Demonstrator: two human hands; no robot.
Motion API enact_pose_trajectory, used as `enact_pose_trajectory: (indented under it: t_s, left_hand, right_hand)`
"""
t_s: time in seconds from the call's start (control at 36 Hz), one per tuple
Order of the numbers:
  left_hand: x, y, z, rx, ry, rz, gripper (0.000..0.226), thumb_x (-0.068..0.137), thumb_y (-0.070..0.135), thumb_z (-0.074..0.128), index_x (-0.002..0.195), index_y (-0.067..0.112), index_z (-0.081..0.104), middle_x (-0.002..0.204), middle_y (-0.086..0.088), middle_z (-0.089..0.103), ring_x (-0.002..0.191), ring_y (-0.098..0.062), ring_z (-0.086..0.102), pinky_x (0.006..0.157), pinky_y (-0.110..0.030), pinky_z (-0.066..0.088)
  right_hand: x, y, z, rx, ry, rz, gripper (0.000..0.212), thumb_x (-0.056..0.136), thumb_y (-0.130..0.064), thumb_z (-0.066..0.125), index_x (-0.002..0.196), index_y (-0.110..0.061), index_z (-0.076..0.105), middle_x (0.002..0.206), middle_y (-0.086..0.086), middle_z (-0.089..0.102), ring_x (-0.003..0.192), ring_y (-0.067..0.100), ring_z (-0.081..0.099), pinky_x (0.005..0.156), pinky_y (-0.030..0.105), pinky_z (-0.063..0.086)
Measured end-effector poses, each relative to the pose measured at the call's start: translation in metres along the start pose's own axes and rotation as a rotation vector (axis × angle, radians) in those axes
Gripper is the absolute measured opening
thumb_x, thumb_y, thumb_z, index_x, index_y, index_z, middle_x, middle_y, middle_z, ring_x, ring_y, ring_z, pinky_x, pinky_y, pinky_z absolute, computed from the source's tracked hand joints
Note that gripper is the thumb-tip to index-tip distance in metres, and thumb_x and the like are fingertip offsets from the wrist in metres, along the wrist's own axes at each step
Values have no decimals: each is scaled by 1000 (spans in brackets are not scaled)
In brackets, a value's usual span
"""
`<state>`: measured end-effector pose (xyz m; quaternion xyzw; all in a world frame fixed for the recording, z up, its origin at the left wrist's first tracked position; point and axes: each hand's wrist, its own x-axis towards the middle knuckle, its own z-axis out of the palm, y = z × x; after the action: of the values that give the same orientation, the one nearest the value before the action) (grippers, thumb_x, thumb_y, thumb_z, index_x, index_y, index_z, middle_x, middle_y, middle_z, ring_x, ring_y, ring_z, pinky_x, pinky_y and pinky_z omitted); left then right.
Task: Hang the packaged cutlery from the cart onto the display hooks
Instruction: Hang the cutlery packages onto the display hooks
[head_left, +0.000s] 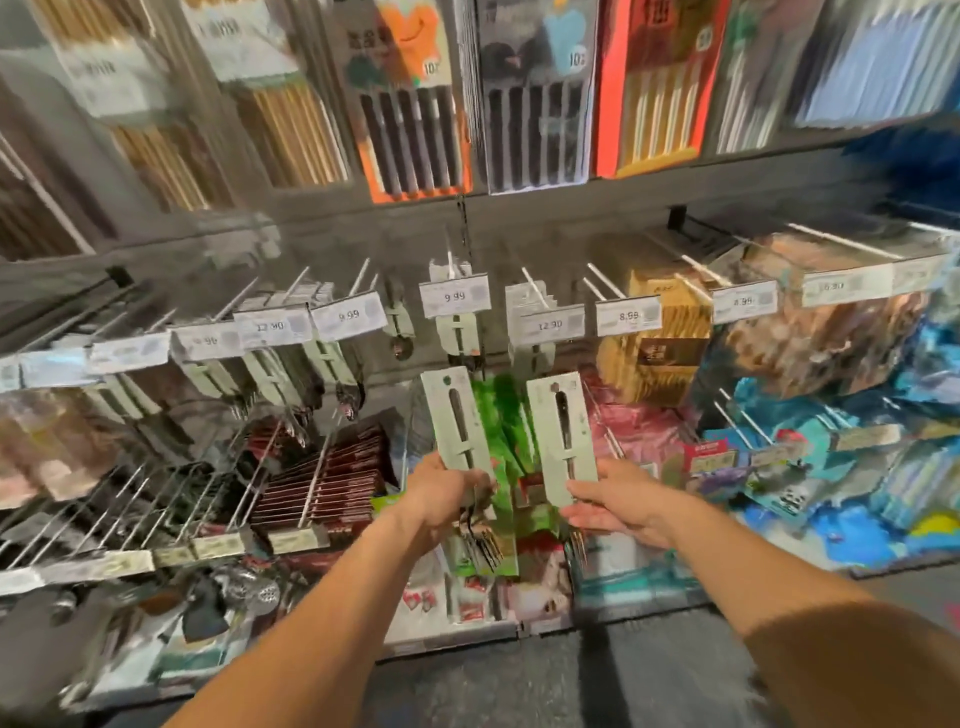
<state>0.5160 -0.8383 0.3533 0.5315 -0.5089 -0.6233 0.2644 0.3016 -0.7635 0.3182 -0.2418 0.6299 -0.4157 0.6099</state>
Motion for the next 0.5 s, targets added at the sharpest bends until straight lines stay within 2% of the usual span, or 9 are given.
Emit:
enact_pose_trajectory:
  t_s: [0.08,0.14,0.19,0.28,0.39,0.5]
  left_hand:
    - [17,1,-2,73,-8,25,19,73,2,66,88,11,75,87,-18,75,77,-28,65,68,-36,49]
    - [26,2,-1,96,-22,20,20,79,-3,64,91,10,74,82,-15,74,73,-27,64,57,-27,48]
    - [36,3,1,108,-31,16,18,84,-7,61,91,6,71,75,-13,69,66,-25,60,48,-23,42]
    - [48,7,4,104,-35,12,17,85,-9,59,89,4,69,74,-17,64,63,-25,55,48,-25,42]
    - [64,10,9,85,-28,5,17,84,-10,60,88,3,69,78,-20,64,68,-27,55,55,-31,42]
    - [74,14,17,60,-23,12,24,89,-13,55,80,6,66,79,-20,60,66,-25,53,51,-27,43]
  right_hand:
    - [10,-6,-2,15,71,-29,40,93,-3,62,132,-3,52,118,15,67,91,24,74,72,28,61]
    - [18,-11,-4,26,102,-34,41,95,-7,61,134,-3,50,122,17,64,92,25,73,72,29,62]
    - [27,-16,-5,38,118,-55,40,96,-11,61,134,-4,50,117,15,66,90,24,73,72,28,62]
    - [42,-25,-7,47,115,-91,41,97,-13,59,136,-3,49,105,10,67,87,23,72,71,25,61]
    - [63,-35,-8,42,99,-131,65,98,-16,59,152,-1,25,137,25,51,96,26,71,72,25,60]
    - [70,-45,-9,57,86,-177,72,99,-17,57,154,0,13,140,27,48,102,26,69,89,32,56]
